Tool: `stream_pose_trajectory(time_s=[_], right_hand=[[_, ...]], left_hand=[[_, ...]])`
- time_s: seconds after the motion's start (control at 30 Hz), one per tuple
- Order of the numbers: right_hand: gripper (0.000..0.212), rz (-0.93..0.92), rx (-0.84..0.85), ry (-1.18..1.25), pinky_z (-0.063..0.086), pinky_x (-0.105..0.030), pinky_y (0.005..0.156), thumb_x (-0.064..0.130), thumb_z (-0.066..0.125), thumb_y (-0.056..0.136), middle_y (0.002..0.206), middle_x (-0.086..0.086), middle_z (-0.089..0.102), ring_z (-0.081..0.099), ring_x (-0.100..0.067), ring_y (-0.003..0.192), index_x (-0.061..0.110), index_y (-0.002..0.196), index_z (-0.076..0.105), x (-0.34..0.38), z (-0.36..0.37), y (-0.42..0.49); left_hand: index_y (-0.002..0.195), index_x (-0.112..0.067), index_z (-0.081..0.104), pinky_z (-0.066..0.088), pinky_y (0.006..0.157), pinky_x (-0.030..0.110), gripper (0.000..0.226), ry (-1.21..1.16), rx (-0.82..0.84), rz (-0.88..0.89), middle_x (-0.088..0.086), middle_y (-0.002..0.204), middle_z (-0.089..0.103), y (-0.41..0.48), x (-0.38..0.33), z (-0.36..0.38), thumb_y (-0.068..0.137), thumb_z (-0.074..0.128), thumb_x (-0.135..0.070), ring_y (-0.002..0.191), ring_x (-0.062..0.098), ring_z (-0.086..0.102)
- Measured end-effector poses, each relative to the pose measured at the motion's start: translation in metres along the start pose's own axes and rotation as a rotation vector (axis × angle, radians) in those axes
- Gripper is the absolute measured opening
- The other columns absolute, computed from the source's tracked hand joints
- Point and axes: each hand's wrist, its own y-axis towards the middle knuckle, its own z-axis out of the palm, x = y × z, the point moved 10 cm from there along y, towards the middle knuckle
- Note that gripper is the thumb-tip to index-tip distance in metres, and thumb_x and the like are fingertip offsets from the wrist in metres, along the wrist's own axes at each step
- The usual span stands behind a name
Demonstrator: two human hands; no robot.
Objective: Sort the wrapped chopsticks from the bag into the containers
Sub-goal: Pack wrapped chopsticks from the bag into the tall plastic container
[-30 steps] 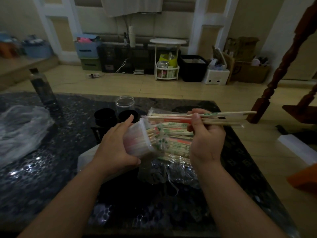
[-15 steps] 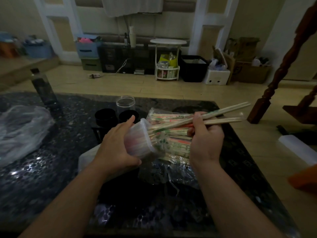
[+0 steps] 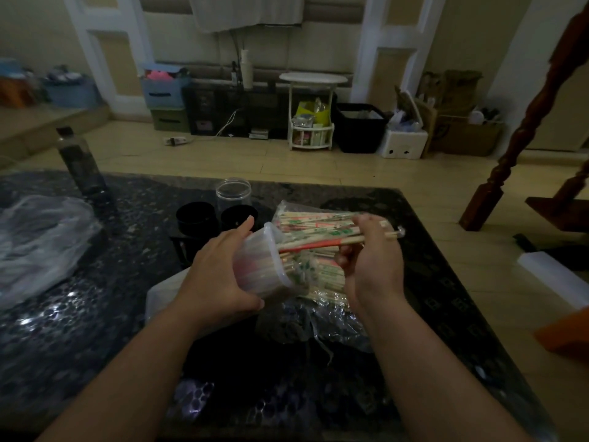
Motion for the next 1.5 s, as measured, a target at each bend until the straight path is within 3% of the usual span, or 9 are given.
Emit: stream_pose_trajectory(time_s=[0.17, 0.3, 0.4, 0.57, 0.83, 1.1, 1.23, 1.33, 1.5], right_hand=[[0.005, -0.045, 0.083, -0.227, 0.045, -0.025, 0.050, 0.015, 0.063, 0.094, 0.078, -0.007, 0.065, 0.057, -0.009, 0.057, 0.014, 0.089, 0.062, 0.000, 0.010, 0.001], [0.026, -0.071, 0.038, -0.152, 0.060, -0.042, 0.068, 0.020, 0.067, 0.092, 0.098, -0.011, 0.068, 0.071, -0.023, 0.080, 0.022, 0.112, 0.050, 0.004, 0.005, -0.001], [0.011, -0.145, -0.043, -0.111, 0.056, -0.031, 0.063, 0.023, 0.048, 0.102, 0.098, -0.007, 0.063, 0.065, -0.015, 0.076, 0.020, 0.112, 0.047, 0.014, -0.003, -0.005], [0.026, -0.254, -0.021, -0.454, 0.056, -0.048, 0.090, 0.028, 0.044, 0.104, 0.112, 0.001, 0.066, 0.065, -0.018, 0.103, 0.025, 0.122, 0.062, 0.006, 0.006, -0.007], [0.047, -0.240, 0.040, -0.513, 0.038, -0.038, 0.113, 0.032, 0.039, 0.104, 0.152, 0.010, 0.042, 0.041, -0.006, 0.135, 0.031, 0.150, 0.036, 0.002, 0.013, -0.010], [0.046, -0.157, 0.434, -0.676, 0.026, -0.004, 0.099, 0.025, 0.038, 0.106, 0.157, 0.011, 0.032, 0.028, 0.005, 0.137, 0.025, 0.152, 0.034, -0.024, 0.047, -0.022], [0.053, -0.207, 0.281, -0.581, 0.035, -0.019, 0.108, 0.037, 0.038, 0.097, 0.154, 0.009, 0.040, 0.036, -0.001, 0.137, 0.026, 0.149, 0.041, -0.016, 0.034, -0.019], [0.055, -0.156, 0.422, -0.631, 0.040, -0.032, 0.111, 0.047, 0.037, 0.094, 0.149, 0.009, 0.046, 0.043, -0.001, 0.133, 0.027, 0.145, 0.048, -0.031, 0.047, -0.026], [0.036, -0.042, 0.545, -0.523, 0.051, -0.009, 0.071, 0.022, 0.032, 0.107, 0.115, 0.018, 0.061, 0.060, 0.012, 0.098, 0.027, 0.127, 0.061, -0.032, 0.051, -0.029]], left_hand=[[0.153, -0.038, 0.019, 0.034, 0.104, 0.037, 0.130, 0.005, -0.003, 0.004, -0.008, 0.145, 0.039, -0.001, 0.001, 0.000, 0.034, 0.070, -0.054, 0.130, 0.016, 0.037], [0.153, -0.038, 0.020, 0.036, 0.105, 0.042, 0.130, 0.003, 0.000, 0.003, -0.007, 0.145, 0.039, -0.001, 0.001, 0.000, 0.034, 0.071, -0.053, 0.130, 0.017, 0.037], [0.153, -0.040, 0.020, 0.036, 0.106, 0.043, 0.130, 0.000, -0.006, -0.001, -0.008, 0.146, 0.038, -0.001, 0.001, 0.000, 0.035, 0.071, -0.054, 0.131, 0.017, 0.036], [0.153, -0.041, 0.019, 0.037, 0.104, 0.044, 0.129, 0.009, -0.005, -0.001, -0.008, 0.144, 0.039, -0.001, 0.002, 0.000, 0.036, 0.073, -0.051, 0.130, 0.018, 0.037], [0.153, -0.039, 0.021, 0.038, 0.102, 0.042, 0.127, -0.006, -0.020, 0.011, -0.009, 0.140, 0.041, -0.001, 0.001, -0.002, 0.037, 0.071, -0.052, 0.126, 0.017, 0.040], [0.152, -0.042, 0.019, 0.036, 0.106, 0.043, 0.121, 0.007, -0.012, 0.013, -0.009, 0.141, 0.040, 0.000, 0.004, 0.002, 0.045, 0.077, -0.041, 0.128, 0.017, 0.040], [0.152, -0.042, 0.019, 0.035, 0.106, 0.042, 0.121, 0.004, -0.019, 0.011, -0.010, 0.141, 0.040, -0.001, 0.004, 0.001, 0.045, 0.077, -0.043, 0.129, 0.016, 0.038], [0.151, -0.045, 0.018, 0.037, 0.106, 0.043, 0.122, 0.001, -0.015, -0.004, -0.010, 0.140, 0.040, -0.001, 0.003, 0.001, 0.042, 0.071, -0.048, 0.128, 0.017, 0.039], [0.151, -0.043, 0.018, 0.036, 0.106, 0.041, 0.121, 0.025, -0.014, 0.008, -0.007, 0.142, 0.040, -0.003, -0.001, 0.003, 0.042, 0.071, -0.042, 0.127, 0.017, 0.039]])
